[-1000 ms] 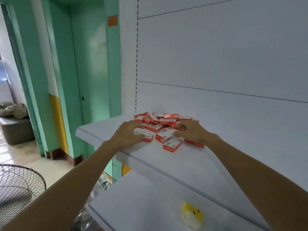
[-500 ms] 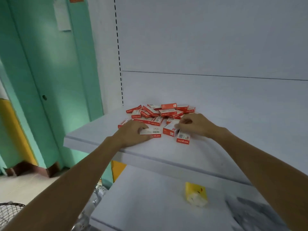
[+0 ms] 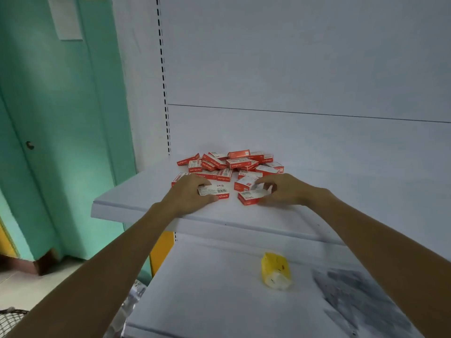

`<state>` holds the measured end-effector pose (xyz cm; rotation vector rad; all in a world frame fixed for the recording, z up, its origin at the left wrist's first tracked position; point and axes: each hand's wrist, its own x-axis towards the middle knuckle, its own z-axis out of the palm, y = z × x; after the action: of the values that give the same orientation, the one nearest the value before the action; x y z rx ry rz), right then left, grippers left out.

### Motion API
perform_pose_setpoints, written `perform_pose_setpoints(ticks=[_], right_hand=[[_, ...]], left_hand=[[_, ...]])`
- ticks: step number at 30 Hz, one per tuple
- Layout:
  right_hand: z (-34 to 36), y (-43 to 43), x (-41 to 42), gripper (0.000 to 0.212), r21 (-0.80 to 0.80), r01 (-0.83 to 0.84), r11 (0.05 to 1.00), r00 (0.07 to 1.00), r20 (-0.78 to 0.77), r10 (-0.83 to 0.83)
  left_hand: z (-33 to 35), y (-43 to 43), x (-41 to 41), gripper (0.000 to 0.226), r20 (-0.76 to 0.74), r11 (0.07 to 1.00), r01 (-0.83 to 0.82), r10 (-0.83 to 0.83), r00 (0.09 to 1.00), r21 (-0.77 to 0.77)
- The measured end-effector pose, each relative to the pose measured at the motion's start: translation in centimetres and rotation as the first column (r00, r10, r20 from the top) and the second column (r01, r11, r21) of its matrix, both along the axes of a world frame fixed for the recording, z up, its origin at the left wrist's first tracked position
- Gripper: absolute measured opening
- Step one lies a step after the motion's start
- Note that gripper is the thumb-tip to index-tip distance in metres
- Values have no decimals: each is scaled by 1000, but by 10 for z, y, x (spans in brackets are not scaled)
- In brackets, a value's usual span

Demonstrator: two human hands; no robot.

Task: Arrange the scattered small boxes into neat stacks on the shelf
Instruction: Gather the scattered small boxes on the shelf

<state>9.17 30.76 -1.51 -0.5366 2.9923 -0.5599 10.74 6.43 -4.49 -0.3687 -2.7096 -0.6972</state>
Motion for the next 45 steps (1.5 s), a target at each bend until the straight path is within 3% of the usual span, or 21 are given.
perform_pose_setpoints(ticks=[5, 8, 12, 15, 21, 27, 32, 38, 45], right_hand=[[-2, -5, -1, 47, -52, 17, 998, 999, -38, -19], [-4, 1, 6, 39, -83, 60, 995, 996, -55, -65], [-3, 33, 19, 48, -120, 141, 983, 983, -99, -154], [-1, 75, 35, 57, -121, 211, 970, 959, -165, -229], [10, 180, 71, 44, -99, 447, 889, 860, -225, -457], [10, 287, 100, 42, -101, 575, 812, 777, -242, -581], [6, 376, 100, 44, -172, 592, 787, 755, -223, -616], [13, 458, 76, 45, -177, 560, 809, 771, -246, -587], [4, 490, 32, 42, -152, 438, 886, 858, -222, -463]], left_hand=[[-2, -2, 0, 52, -33, 999, -38, 39, 999, 28], [0, 0, 1, 44, -58, 999, 30, -29, 998, 26], [9, 25, -1, 42, -103, 994, 109, -108, 989, 5], [17, 67, -4, 41, -132, 977, 213, -211, 969, 3], [23, 170, -11, 36, -109, 930, 368, -365, 924, 6], [25, 285, -19, 40, -61, 871, 490, -491, 869, -26], [23, 379, -24, 39, -57, 847, 532, -532, 845, -7], [18, 454, -35, 38, -47, 886, 461, -460, 887, 41], [7, 488, -46, 40, -15, 941, 333, -333, 943, 53]])
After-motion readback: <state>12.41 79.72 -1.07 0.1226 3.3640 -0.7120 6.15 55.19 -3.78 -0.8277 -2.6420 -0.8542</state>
